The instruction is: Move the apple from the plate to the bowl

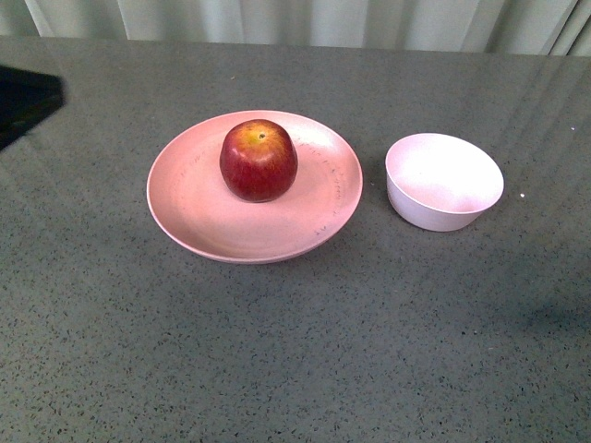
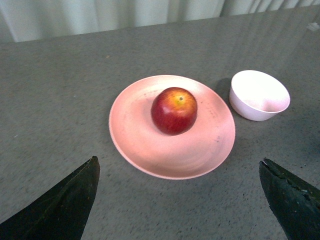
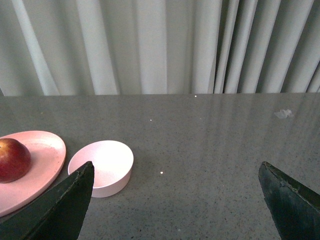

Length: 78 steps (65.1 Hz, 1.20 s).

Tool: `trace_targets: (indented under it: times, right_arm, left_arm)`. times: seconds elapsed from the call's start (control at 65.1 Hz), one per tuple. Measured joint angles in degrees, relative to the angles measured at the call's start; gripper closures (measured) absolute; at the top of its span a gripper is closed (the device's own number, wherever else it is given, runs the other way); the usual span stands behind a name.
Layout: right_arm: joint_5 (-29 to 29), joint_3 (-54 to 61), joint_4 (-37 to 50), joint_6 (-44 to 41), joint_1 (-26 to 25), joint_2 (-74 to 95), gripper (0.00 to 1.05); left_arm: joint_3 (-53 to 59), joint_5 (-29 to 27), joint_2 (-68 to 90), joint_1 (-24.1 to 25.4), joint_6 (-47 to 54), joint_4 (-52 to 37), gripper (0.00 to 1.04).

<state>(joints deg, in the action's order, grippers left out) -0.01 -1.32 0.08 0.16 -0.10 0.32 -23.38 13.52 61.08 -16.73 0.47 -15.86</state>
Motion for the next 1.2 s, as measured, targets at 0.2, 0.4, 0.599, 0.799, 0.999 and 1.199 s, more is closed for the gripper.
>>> trace_targets:
  times: [0.2, 0.4, 0.599, 0.799, 0.999, 1.199]
  right_arm:
    - [0.0, 0.0, 0.0, 0.0, 0.0, 0.0, 0.09]
    - [0.0, 0.0, 0.0, 0.0, 0.0, 0.0, 0.09]
    - [0.0, 0.0, 0.0, 0.0, 0.0, 0.0, 0.09]
    - [0.0, 0.0, 0.0, 0.0, 0.0, 0.0, 0.09]
    - [0.0, 0.0, 0.0, 0.0, 0.0, 0.0, 0.09]
    - [0.0, 0.0, 0.0, 0.0, 0.0, 0.0, 0.09]
  left_arm:
    - [-7.4, -3.4, 18.4, -7.4, -1.2, -8.9, 0.09]
    - [-12.4, -6.6, 29.3, -12.6, -1.3, -12.3, 0.09]
    - [-16.3, -9.1, 37.2, -15.9, -1.1, -14.5, 0.09]
    - [-19.8, -9.7, 42.3, -15.8, -0.3, -15.5, 0.09]
    - [-24.1, -9.7, 47.2, -15.3, -0.1, -16.2, 0.09]
    - [-28.2, -10.7, 51.4, -14.0, 0.2, -16.4, 0.09]
